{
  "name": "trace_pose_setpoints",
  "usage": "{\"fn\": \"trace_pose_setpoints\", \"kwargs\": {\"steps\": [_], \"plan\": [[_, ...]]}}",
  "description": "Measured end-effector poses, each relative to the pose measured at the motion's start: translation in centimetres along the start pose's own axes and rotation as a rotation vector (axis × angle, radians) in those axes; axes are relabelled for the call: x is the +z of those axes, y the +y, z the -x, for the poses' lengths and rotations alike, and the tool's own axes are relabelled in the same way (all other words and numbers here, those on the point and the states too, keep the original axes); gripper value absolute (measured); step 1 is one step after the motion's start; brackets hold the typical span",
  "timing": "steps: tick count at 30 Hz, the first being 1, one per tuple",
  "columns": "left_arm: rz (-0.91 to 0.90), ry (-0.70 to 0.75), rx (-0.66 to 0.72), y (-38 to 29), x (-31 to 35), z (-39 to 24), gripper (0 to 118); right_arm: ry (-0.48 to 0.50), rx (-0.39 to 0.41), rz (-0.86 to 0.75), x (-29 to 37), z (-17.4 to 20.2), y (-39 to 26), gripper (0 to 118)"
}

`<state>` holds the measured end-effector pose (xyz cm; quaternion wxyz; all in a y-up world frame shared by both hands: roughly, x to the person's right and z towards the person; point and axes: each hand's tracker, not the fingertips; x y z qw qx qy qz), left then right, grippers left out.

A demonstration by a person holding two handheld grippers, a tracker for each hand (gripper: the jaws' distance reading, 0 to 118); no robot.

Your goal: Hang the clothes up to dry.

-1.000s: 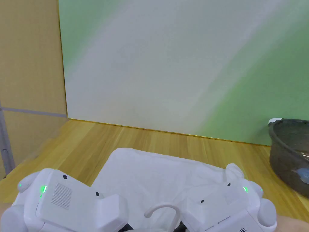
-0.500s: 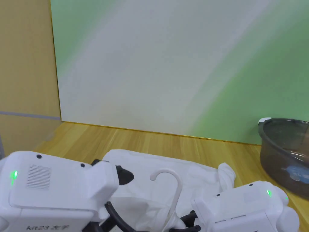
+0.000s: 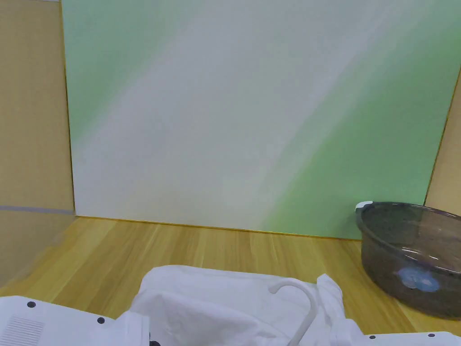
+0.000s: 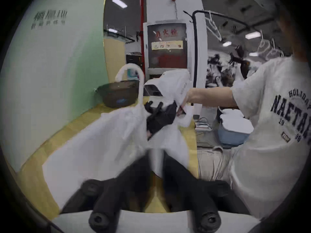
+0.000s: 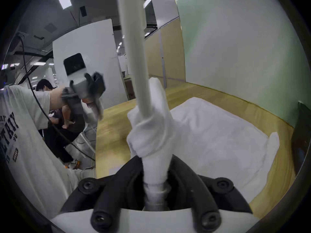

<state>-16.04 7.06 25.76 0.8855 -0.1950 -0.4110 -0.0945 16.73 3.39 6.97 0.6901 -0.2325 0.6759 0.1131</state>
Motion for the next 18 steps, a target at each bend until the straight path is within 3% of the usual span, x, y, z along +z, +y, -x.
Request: {"fn": "trace_pose_setpoints", "kwargs": {"steps": [2,5,6,11,13,14,15,18], "plan": [[-0.001,0.04,-0.016,-1.8,-1.3,0.0,0,-0.01,0.008,-0.004,0.1,0.8,-0.5,6],[-0.052,-0.009,0.092,-2.5,-1.9,0.9,0,-0.001,-0.006,0.021,0.1,1.0,-0.6,6],[-0.048,0.003,0.056,-2.1,-2.0,0.5,0,-0.039,0.011,0.002,0.2,1.3,-0.6,6],[-0.064,0.001,0.044,-0.5,-2.3,0.7,0,-0.041,-0.004,-0.011,1.0,1.6,-0.5,6],[-0.047,-0.029,0.042,0.1,-2.8,0.9,0,-0.07,-0.024,-0.049,1.8,1.5,-1.0,6],[-0.051,-0.03,0.021,0.7,-3.3,0.7,0,-0.035,-0.052,-0.027,2.2,1.3,-1.1,6],[-0.041,-0.083,0.013,1.1,-4.0,0.8,0,-0.088,-0.044,-0.078,3.2,1.3,-1.6,6],[-0.022,-0.156,-0.027,2.8,-7.0,0.7,0,-0.129,-0.115,-0.11,6.5,1.4,-3.2,6]]}}
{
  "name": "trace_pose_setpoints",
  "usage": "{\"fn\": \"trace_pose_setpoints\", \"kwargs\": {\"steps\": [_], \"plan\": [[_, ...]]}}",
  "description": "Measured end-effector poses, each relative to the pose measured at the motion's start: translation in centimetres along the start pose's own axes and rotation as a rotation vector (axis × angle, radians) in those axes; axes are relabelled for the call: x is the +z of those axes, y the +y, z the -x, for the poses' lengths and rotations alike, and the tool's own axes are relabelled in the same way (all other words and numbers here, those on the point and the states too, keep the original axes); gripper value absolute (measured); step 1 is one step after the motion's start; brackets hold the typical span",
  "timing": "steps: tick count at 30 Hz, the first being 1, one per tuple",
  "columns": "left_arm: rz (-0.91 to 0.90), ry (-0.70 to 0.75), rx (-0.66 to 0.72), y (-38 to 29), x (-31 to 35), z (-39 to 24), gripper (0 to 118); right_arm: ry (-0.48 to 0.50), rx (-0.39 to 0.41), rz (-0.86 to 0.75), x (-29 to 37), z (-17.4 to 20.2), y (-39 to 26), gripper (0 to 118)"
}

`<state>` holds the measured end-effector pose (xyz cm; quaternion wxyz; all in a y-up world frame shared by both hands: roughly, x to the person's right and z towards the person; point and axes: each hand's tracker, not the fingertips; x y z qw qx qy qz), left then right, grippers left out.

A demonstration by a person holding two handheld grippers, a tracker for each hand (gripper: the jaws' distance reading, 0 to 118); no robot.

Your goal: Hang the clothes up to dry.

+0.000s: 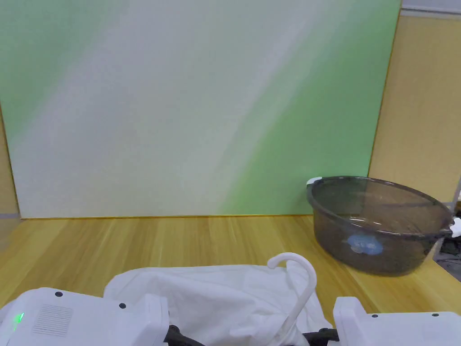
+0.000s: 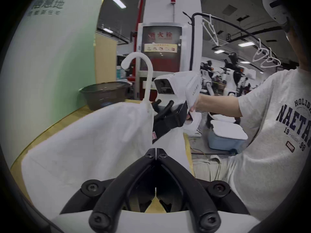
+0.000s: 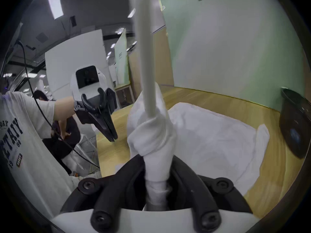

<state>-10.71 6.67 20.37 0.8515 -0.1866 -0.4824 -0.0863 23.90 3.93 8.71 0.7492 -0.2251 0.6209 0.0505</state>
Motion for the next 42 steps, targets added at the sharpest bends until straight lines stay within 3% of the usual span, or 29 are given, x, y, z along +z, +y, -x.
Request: {"fn": "trace_pose_setpoints", "kwargs": {"steps": [2,3,4,7,9,10,13,15,18,21,23,26,27,31,32,34,35,36,37,38,40,41,42], "plan": [[0.007,-0.082,-0.029,1.4,-2.6,0.0,0,-0.075,-0.019,-0.043,3.4,1.3,-1.1,6],[0.0,-0.125,-0.063,2.2,-4.2,-0.2,0,-0.061,-0.062,-0.024,5.2,1.4,-1.9,6],[-0.002,-0.187,-0.078,3.2,-5.8,-0.3,0,-0.147,-0.064,-0.069,7.3,2.2,-2.9,6],[-0.013,-0.362,-0.146,6.1,-11.7,-1.8,0,-0.252,-0.175,-0.099,14.0,4.2,-6.6,6],[-0.026,-0.482,-0.18,8.0,-15.7,-2.8,0,-0.393,-0.196,-0.138,18.1,7.1,-9.2,6],[-0.027,-0.54,-0.201,8.8,-17.9,-3.7,0,-0.414,-0.264,-0.13,20.2,8.4,-10.6,6],[-0.018,-0.727,-0.26,10.8,-23.6,-7.0,0,-0.672,-0.358,-0.196,25.2,14.7,-14.6,6],[-0.005,-0.836,-0.276,11.7,-26.6,-9.6,0,-0.739,-0.447,-0.239,27.8,19.0,-17.2,6],[0.015,-0.995,-0.321,12.4,-30.3,-14.0,0,-0.916,-0.524,-0.307,29.6,25.9,-20.4,6],[0.034,-1.114,-0.321,12.8,-33.0,-17.4,0,-1.019,-0.614,-0.363,29.9,30.8,-22.9,6],[0.034,-1.168,-0.332,12.9,-34.4,-19.3,0,-1.131,-0.627,-0.399,29.3,33.5,-23.9,6],[0.034,-1.196,-0.353,13.2,-35.5,-21.6,0,-1.148,-0.655,-0.45,29.2,35.6,-24.9,6],[0.031,-1.211,-0.364,13.4,-35.5,-22.2,0,-1.219,-0.649,-0.476,28.9,36.2,-24.9,6],[-0.038,-1.21,-0.353,15.1,-35.8,-23.3,0,-1.234,-0.622,-0.535,29.3,37.7,-25.1,6],[-0.062,-1.194,-0.362,15.6,-35.6,-23.7,0,-1.315,-0.597,-0.576,29.4,38.1,-24.9,5],[-0.086,-1.191,-0.363,16.9,-35.0,-24.1,0,-1.328,-0.647,-0.646,30.5,38.3,-24.8,5],[-0.119,-1.185,-0.363,17.6,-34.4,-24.3,0,-1.313,-0.635,-0.645,30.9,38.4,-24.4,5],[-0.15,-1.194,-0.364,18.3,-33.9,-24.6,0,-1.385,-0.606,-0.677,31.1,38.8,-23.7,5],[-0.168,-1.197,-0.386,19.1,-33.3,-25.0,0,-1.343,-0.609,-0.67,31.7,38.9,-22.8,5],[-0.203,-1.182,-0.398,20.0,-32.7,-25.4,0,-1.409,-0.594,-0.703,32.1,39.2,-21.8,5],[-0.255,-1.159,-0.433,21.8,-31.6,-26.5,0,-1.434,-0.591,-0.778,33.4,39.9,-19.9,5],[-0.279,-1.158,-0.448,22.8,-31.1,-26.9,0,-1.525,-0.565,-0.827,33.9,40.7,-18.8,5],[-0.313,-1.163,-0.446,23.7,-30.6,-27.2,0,-1.491,-0.546,-0.817,34.8,41.1,-17.7,5]]}}
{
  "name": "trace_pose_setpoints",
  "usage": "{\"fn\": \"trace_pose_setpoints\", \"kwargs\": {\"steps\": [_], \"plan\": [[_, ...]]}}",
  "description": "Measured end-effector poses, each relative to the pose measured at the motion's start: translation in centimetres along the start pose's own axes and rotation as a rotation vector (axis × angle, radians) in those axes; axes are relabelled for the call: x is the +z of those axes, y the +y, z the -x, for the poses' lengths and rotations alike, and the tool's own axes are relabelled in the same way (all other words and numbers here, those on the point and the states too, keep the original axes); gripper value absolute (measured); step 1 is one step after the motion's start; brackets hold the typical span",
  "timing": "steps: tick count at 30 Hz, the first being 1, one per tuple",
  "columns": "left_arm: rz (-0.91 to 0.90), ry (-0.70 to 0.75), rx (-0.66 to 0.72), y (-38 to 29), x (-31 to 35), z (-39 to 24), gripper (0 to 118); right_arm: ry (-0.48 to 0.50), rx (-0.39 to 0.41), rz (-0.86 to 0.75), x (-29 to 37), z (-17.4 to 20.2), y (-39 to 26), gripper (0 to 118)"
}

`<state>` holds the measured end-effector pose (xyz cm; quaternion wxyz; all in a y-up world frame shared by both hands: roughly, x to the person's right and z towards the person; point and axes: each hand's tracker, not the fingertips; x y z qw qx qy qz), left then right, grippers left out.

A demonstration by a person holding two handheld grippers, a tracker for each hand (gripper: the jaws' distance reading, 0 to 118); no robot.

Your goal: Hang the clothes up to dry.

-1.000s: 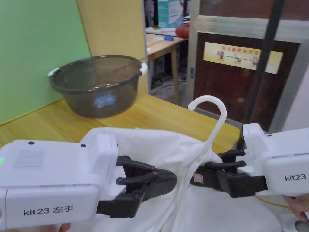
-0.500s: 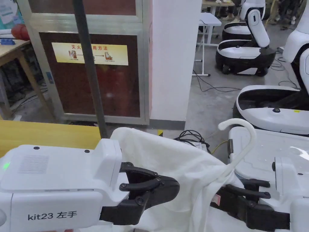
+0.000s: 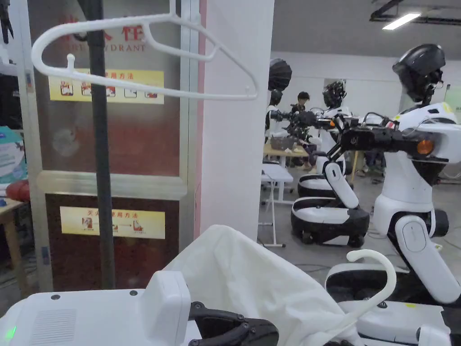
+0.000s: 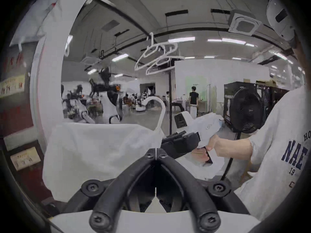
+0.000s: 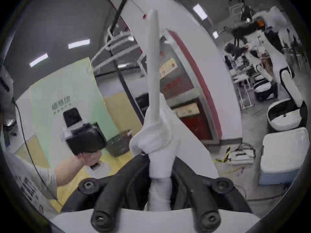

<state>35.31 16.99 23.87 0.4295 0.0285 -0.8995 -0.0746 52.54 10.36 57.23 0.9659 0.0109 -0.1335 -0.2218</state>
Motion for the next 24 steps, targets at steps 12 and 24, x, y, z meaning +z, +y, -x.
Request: {"fn": "trace_pose_setpoints", "kwargs": {"steps": [12,24], "plan": [[-0.137,-0.037,-0.136,9.0,-1.5,-1.9,0,-0.147,0.31,-0.188,3.8,9.0,9.7,5],[-0.338,0.56,0.049,15.3,-4.2,-5.4,0,-0.43,0.581,-0.332,1.5,14.0,9.9,5]]}}
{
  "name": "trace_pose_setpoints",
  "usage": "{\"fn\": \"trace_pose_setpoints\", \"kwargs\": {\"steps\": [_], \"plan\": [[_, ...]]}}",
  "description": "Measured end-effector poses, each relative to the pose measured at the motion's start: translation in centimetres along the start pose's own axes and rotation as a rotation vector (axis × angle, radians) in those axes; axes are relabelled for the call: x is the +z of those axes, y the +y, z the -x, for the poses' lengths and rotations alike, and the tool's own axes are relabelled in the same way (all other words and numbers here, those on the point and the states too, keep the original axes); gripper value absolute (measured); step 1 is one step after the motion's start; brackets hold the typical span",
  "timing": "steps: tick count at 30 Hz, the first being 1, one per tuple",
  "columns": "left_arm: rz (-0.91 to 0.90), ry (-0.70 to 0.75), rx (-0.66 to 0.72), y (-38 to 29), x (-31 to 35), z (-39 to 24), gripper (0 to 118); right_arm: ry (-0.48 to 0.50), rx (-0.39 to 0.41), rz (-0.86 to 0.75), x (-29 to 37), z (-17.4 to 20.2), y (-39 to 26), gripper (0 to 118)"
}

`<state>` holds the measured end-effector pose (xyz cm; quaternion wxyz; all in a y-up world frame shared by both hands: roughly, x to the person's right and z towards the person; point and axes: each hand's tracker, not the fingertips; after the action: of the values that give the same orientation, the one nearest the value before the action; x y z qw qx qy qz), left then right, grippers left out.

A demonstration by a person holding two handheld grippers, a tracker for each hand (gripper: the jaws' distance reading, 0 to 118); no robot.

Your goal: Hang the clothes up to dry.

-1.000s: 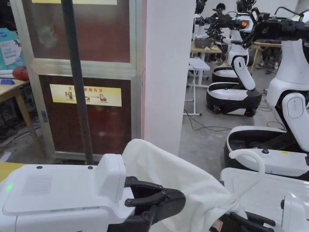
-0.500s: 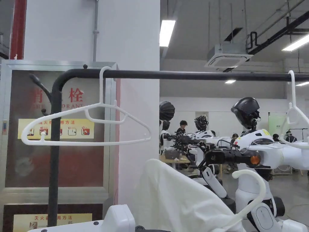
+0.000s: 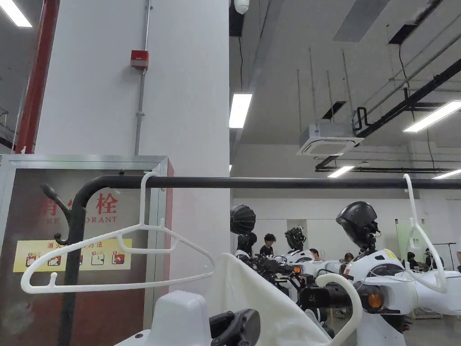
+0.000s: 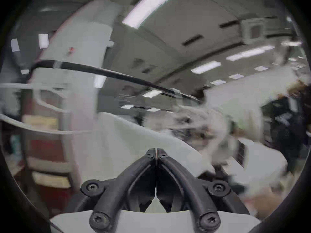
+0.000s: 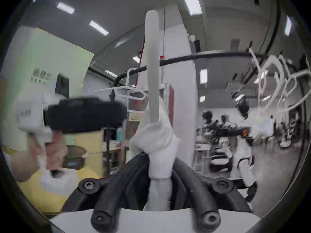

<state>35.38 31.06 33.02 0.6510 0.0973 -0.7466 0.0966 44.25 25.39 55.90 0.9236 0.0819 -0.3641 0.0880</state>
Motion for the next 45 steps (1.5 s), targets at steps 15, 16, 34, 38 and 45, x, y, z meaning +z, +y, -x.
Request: {"fn": "trace_pose_setpoints", "kwargs": {"steps": [15,16,34,38,45], "plan": [[-0.036,0.299,-0.154,2.9,-5.1,-6.6,0,-0.341,0.001,0.032,-4.6,3.1,0.9,5],[0.015,0.306,-0.159,2.6,-5.1,-6.6,0,-0.326,-0.029,0.024,-4.9,2.5,1.5,5],[-0.045,0.358,-0.164,3.5,-5.0,-5.3,0,-0.358,0.053,0.231,-18.7,-3.8,17.8,5],[0.037,0.294,-0.041,3.7,-5.6,-4.3,0,-0.306,-0.041,0.341,-21.3,-4.7,17.8,5],[0.027,0.317,-0.109,2.4,-5.8,-4.2,0,-0.311,-0.063,0.415,-24.0,-5.8,16.0,6]]}}
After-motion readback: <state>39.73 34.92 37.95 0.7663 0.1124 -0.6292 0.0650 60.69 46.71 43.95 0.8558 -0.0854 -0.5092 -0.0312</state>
